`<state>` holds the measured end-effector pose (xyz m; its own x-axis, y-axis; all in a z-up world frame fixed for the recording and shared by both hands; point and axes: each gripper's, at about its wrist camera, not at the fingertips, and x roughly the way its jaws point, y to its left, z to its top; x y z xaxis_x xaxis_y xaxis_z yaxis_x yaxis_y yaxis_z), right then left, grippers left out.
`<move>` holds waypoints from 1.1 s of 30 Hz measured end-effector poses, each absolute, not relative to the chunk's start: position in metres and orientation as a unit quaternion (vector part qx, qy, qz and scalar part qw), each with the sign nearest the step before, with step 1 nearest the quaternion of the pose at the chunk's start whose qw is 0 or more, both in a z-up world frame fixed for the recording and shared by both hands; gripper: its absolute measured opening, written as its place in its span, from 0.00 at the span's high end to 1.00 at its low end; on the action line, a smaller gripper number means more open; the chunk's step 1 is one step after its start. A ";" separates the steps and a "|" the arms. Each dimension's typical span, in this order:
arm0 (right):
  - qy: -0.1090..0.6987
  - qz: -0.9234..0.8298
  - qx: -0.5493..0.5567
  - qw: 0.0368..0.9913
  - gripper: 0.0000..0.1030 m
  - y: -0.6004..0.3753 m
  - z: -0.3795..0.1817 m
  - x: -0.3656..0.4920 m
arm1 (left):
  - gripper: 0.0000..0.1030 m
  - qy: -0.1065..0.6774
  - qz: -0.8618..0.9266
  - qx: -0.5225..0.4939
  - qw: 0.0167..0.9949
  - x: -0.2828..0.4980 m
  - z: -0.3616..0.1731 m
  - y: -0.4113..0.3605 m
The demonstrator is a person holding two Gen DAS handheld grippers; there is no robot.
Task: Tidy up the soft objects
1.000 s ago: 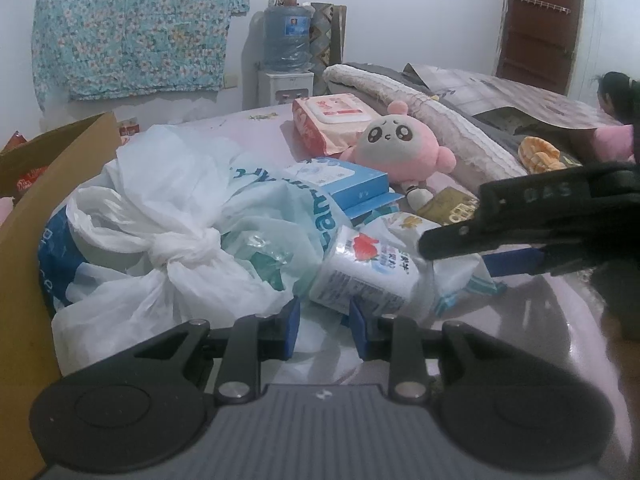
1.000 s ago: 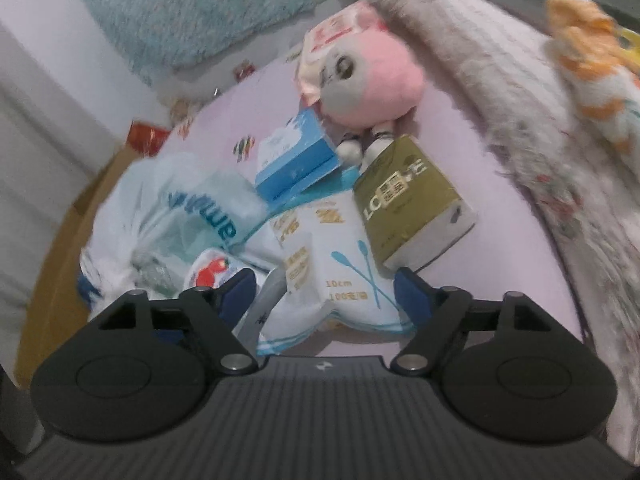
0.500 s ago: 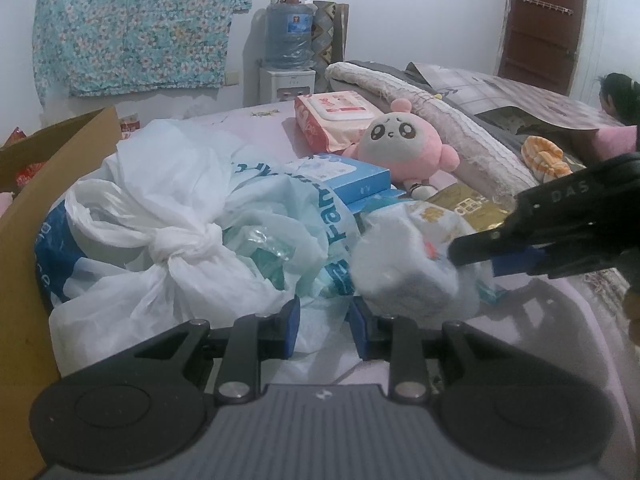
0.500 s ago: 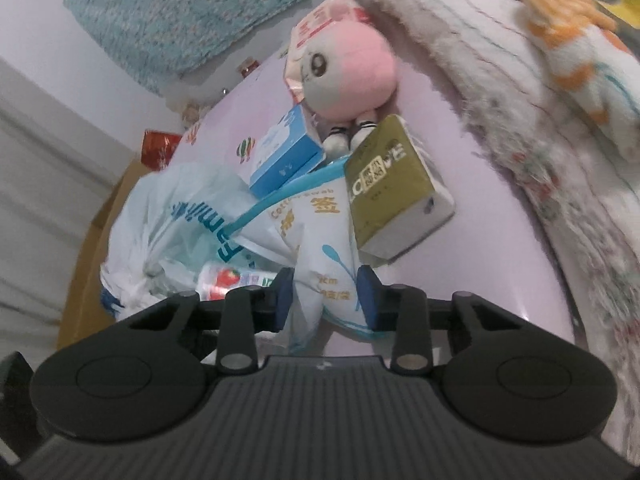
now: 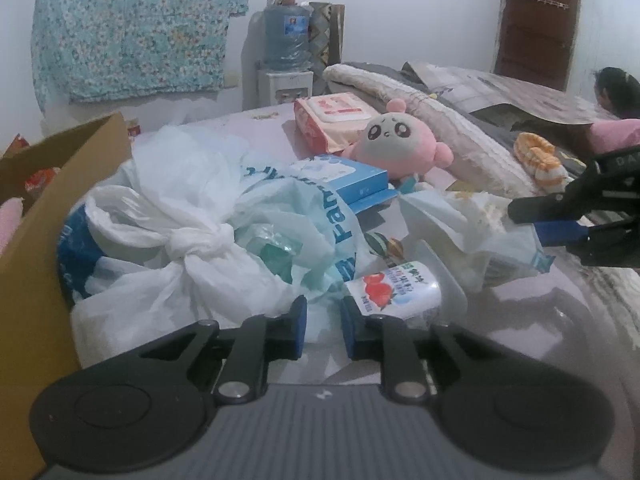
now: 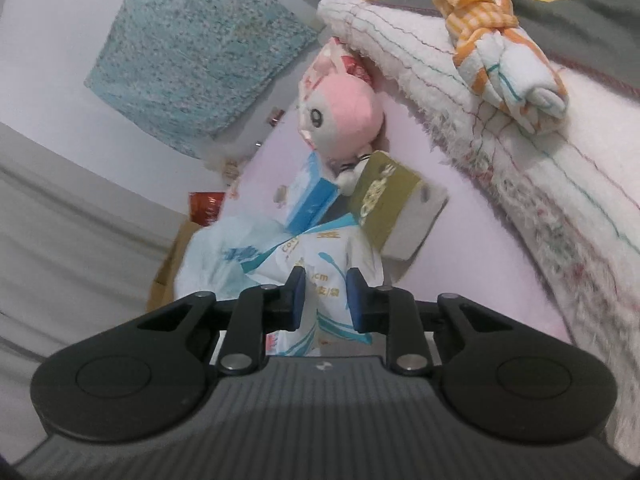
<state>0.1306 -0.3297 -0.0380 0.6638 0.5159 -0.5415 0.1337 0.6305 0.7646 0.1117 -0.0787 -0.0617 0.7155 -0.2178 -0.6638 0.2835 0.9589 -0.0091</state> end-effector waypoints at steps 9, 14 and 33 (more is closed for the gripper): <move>0.365 0.182 0.461 0.788 0.80 -0.330 -0.018 0.075 | 0.54 0.364 -0.217 0.021 0.905 0.064 -0.038 -0.052; 0.391 0.239 0.432 0.776 0.80 -0.292 -0.008 0.051 | 0.54 0.404 -0.240 -0.014 0.882 0.037 -0.037 -0.021; 0.443 0.255 0.277 0.814 0.71 -0.199 -0.015 0.029 | 0.54 0.420 -0.172 -0.026 0.891 -0.009 -0.065 0.024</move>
